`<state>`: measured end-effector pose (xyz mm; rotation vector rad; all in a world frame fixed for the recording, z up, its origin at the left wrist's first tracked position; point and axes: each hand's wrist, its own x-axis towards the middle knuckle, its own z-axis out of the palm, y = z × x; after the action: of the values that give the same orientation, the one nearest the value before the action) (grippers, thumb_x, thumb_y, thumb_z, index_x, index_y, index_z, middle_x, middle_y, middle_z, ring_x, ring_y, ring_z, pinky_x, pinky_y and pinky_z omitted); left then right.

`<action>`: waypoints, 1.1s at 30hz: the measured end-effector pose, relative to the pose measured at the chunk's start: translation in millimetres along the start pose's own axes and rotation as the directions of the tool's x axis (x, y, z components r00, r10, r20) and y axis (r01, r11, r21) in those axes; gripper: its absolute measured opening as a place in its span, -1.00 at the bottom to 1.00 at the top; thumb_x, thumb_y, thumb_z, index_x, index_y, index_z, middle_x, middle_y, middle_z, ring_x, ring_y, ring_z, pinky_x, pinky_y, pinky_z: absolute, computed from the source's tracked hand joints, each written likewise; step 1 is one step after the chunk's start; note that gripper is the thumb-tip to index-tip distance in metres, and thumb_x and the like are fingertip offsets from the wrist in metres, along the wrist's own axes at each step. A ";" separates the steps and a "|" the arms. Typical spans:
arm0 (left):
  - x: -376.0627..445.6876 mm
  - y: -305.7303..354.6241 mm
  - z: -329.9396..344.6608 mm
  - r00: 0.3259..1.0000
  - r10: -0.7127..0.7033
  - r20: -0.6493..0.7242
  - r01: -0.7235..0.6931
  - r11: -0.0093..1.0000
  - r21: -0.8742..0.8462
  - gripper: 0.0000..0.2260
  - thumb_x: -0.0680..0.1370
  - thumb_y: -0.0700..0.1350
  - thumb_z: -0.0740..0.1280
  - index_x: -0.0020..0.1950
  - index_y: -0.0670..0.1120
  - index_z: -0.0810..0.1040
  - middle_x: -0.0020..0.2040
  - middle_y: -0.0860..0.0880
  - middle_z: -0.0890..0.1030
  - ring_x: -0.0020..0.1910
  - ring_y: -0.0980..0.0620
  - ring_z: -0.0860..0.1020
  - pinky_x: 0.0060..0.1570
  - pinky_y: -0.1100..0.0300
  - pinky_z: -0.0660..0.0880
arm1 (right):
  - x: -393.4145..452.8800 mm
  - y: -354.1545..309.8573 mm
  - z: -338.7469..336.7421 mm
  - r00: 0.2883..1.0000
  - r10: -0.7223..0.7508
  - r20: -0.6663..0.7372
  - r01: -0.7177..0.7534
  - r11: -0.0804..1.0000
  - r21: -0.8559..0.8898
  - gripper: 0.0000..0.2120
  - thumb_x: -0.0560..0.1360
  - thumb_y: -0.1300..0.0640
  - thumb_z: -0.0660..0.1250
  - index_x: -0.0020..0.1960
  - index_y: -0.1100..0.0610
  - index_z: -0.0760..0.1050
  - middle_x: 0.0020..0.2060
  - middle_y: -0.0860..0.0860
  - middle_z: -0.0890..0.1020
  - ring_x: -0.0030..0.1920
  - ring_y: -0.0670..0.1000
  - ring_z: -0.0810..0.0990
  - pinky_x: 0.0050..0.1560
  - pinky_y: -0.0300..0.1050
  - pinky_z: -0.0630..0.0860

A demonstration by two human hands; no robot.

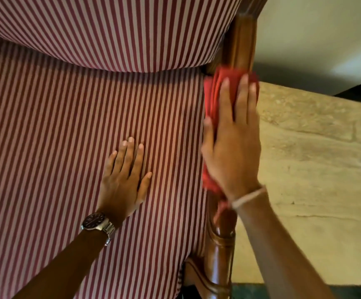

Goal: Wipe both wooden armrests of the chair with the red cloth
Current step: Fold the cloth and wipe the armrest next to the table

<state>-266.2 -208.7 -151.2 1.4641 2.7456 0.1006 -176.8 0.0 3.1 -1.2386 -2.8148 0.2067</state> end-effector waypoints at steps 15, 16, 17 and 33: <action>0.7 -0.2 2.5 1.000 -0.014 -0.022 0.013 1.000 -0.006 -0.40 0.67 0.13 0.02 0.62 -0.19 0.13 0.64 -0.24 0.13 0.64 -0.17 0.10 0.61 -0.11 0.06 | 51.4 0.7 -3.0 0.999 0.032 -0.022 -0.032 0.999 -0.004 -0.36 0.71 -0.06 0.01 0.68 0.13 -0.14 0.68 0.20 -0.10 0.68 0.20 -0.12 0.66 0.16 0.05; 0.1 -0.1 2.0 1.000 -0.017 -0.018 0.017 1.000 -0.006 -0.40 0.67 0.13 0.03 0.62 -0.19 0.13 0.64 -0.24 0.13 0.64 -0.17 0.10 0.61 -0.11 0.06 | 41.8 1.4 -1.0 0.999 0.025 -0.032 -0.024 0.999 0.027 -0.36 0.72 -0.06 0.01 0.68 0.13 -0.15 0.68 0.19 -0.11 0.68 0.19 -0.13 0.66 0.16 0.06; 0.2 -0.3 1.6 1.000 -0.017 -0.014 0.017 1.000 -0.008 -0.40 0.67 0.13 0.03 0.62 -0.19 0.13 0.64 -0.24 0.12 0.64 -0.17 0.10 0.61 -0.11 0.06 | 17.9 1.4 1.2 0.999 0.017 -0.037 -0.015 0.998 0.054 -0.36 0.72 -0.06 0.01 0.68 0.12 -0.15 0.68 0.18 -0.11 0.68 0.18 -0.13 0.66 0.17 0.09; 0.4 0.9 0.8 0.999 -0.011 -0.039 0.011 1.000 -0.013 -0.40 0.67 0.13 0.03 0.63 -0.18 0.11 0.64 -0.25 0.13 0.64 -0.18 0.11 0.60 -0.12 0.08 | -75.1 0.0 0.4 1.000 0.010 -0.002 -0.010 0.994 0.113 -0.33 0.70 -0.02 0.08 0.68 0.10 -0.16 0.68 0.16 -0.13 0.68 0.18 -0.14 0.64 0.22 0.16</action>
<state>-265.6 -207.9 -152.0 1.4596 2.7779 0.1479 -126.1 -55.4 2.7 -1.2283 -2.7526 0.3589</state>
